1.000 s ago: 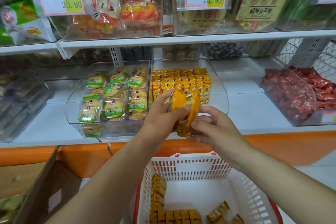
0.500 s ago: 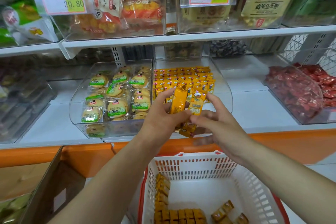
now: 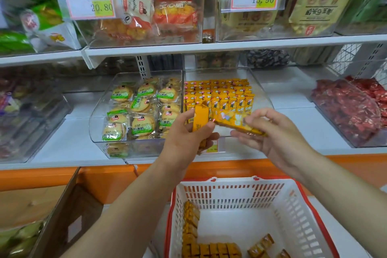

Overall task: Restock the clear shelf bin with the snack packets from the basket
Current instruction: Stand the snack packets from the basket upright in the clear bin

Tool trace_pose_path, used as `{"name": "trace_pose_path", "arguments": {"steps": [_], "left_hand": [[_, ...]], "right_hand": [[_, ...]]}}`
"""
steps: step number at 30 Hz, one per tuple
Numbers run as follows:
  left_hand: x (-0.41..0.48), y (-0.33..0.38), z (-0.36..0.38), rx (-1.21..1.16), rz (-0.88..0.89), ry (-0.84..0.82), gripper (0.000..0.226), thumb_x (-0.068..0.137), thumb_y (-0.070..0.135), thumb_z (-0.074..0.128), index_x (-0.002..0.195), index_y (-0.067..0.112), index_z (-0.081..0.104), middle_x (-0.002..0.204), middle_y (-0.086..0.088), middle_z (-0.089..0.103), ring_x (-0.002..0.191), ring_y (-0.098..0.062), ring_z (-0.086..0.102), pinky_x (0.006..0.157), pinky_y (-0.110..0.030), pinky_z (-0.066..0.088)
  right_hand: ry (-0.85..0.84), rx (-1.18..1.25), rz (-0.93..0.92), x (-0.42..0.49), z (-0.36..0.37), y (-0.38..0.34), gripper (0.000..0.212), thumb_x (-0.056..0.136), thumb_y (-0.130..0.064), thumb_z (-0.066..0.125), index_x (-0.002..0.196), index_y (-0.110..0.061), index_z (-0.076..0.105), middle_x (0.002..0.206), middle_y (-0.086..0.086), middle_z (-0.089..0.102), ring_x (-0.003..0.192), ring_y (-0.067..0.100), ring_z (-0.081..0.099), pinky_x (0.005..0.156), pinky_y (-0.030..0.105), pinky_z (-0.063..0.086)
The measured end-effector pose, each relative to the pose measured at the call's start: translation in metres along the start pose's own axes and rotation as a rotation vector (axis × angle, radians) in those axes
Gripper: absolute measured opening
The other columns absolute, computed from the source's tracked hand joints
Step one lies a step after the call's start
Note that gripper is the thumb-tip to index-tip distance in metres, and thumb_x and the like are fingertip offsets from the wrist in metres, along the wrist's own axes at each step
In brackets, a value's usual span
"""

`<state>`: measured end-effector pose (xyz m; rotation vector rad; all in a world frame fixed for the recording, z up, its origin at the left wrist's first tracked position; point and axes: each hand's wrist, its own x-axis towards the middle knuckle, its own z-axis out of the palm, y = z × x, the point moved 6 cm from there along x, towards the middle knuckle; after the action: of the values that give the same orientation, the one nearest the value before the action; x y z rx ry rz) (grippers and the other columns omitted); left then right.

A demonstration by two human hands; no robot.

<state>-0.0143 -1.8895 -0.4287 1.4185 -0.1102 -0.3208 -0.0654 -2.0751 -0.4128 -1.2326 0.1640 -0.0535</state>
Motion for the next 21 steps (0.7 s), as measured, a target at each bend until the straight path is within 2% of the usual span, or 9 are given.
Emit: {"name": "trace_pose_path", "arguments": {"steps": [2, 4, 7, 10, 12, 14, 16, 18, 21], "left_hand": [[-0.001, 0.001, 0.004, -0.013, 0.02, 0.008, 0.046, 0.093, 0.013, 0.072, 0.136, 0.007, 0.055, 0.102, -0.014, 0.077, 0.086, -0.028, 0.077, 0.071, -0.032, 0.057], [0.0, 0.004, 0.002, -0.026, 0.024, 0.042, 0.042, 0.093, 0.01, 0.072, 0.132, 0.007, 0.057, 0.099, -0.015, 0.077, 0.074, -0.02, 0.074, 0.062, -0.025, 0.056], [-0.001, 0.01, -0.002, 0.025, 0.037, 0.028, 0.038, 0.094, 0.011, 0.072, 0.129, 0.012, 0.059, 0.089, -0.008, 0.077, 0.065, -0.012, 0.072, 0.053, -0.018, 0.051], [-0.005, 0.014, -0.003, 0.097, 0.076, -0.017, 0.036, 0.094, 0.01, 0.071, 0.128, 0.017, 0.06, 0.093, -0.007, 0.079, 0.077, -0.022, 0.076, 0.06, -0.025, 0.058], [-0.004, 0.018, -0.013, 0.185, 0.111, 0.019, 0.042, 0.093, 0.01, 0.072, 0.131, 0.02, 0.058, 0.094, -0.01, 0.078, 0.08, -0.027, 0.076, 0.062, -0.028, 0.06], [-0.002, 0.022, -0.029, 0.263, 0.139, 0.098, 0.05, 0.09, 0.012, 0.076, 0.134, 0.024, 0.056, 0.091, -0.012, 0.076, 0.076, -0.027, 0.075, 0.058, -0.031, 0.06], [0.0, 0.023, -0.042, 0.291, 0.14, 0.144, 0.054, 0.088, 0.014, 0.078, 0.135, 0.028, 0.055, 0.089, -0.011, 0.076, 0.068, -0.02, 0.073, 0.056, -0.032, 0.06], [-0.001, 0.02, -0.051, 0.309, 0.119, 0.158, 0.054, 0.088, 0.016, 0.078, 0.133, 0.032, 0.054, 0.088, -0.011, 0.075, 0.061, -0.012, 0.069, 0.052, -0.024, 0.056], [0.002, 0.013, -0.06, 0.317, 0.068, 0.167, 0.047, 0.091, 0.018, 0.075, 0.133, 0.024, 0.055, 0.089, -0.01, 0.074, 0.061, -0.011, 0.068, 0.053, -0.023, 0.055]], "right_hand": [[-0.001, -0.15, -0.008, -0.001, 0.006, 0.012, 0.017, 0.079, -0.012, 0.078, 0.085, -0.013, 0.062, 0.096, 0.017, 0.071, 0.086, 0.035, 0.075, 0.068, 0.035, 0.06], [0.033, -0.386, -0.051, 0.0, 0.01, 0.013, 0.021, 0.079, -0.017, 0.08, 0.093, -0.018, 0.065, 0.093, 0.009, 0.071, 0.083, 0.025, 0.073, 0.07, 0.036, 0.056], [-0.033, -0.444, -0.033, 0.003, 0.014, 0.012, 0.056, 0.077, -0.014, 0.083, 0.123, -0.034, 0.058, 0.096, -0.005, 0.073, 0.082, 0.016, 0.073, 0.066, 0.025, 0.052], [-0.192, -0.523, -0.011, 0.006, 0.02, 0.011, 0.083, 0.07, -0.016, 0.085, 0.134, -0.053, 0.046, 0.105, -0.007, 0.069, 0.081, 0.017, 0.074, 0.067, 0.024, 0.053], [-0.214, -0.587, -0.029, 0.015, 0.022, 0.005, 0.078, 0.067, -0.017, 0.081, 0.128, -0.055, 0.052, 0.107, 0.002, 0.063, 0.078, 0.019, 0.073, 0.066, 0.027, 0.055], [-0.156, -0.584, -0.051, 0.034, 0.02, -0.002, 0.063, 0.069, -0.013, 0.08, 0.118, -0.047, 0.06, 0.1, 0.003, 0.06, 0.072, 0.019, 0.072, 0.06, 0.031, 0.056], [-0.029, -0.609, -0.091, 0.062, 0.013, -0.008, 0.052, 0.07, -0.012, 0.082, 0.108, -0.039, 0.059, 0.09, 0.001, 0.059, 0.071, 0.021, 0.068, 0.063, 0.044, 0.061], [0.068, -0.657, -0.144, 0.092, 0.009, -0.009, 0.047, 0.072, -0.011, 0.084, 0.101, -0.033, 0.055, 0.083, 0.001, 0.058, 0.07, 0.024, 0.064, 0.067, 0.054, 0.06], [0.087, -0.901, -0.225, 0.133, 0.013, -0.001, 0.043, 0.073, -0.014, 0.085, 0.098, -0.028, 0.053, 0.08, -0.002, 0.06, 0.067, 0.02, 0.058, 0.067, 0.041, 0.053]]}}
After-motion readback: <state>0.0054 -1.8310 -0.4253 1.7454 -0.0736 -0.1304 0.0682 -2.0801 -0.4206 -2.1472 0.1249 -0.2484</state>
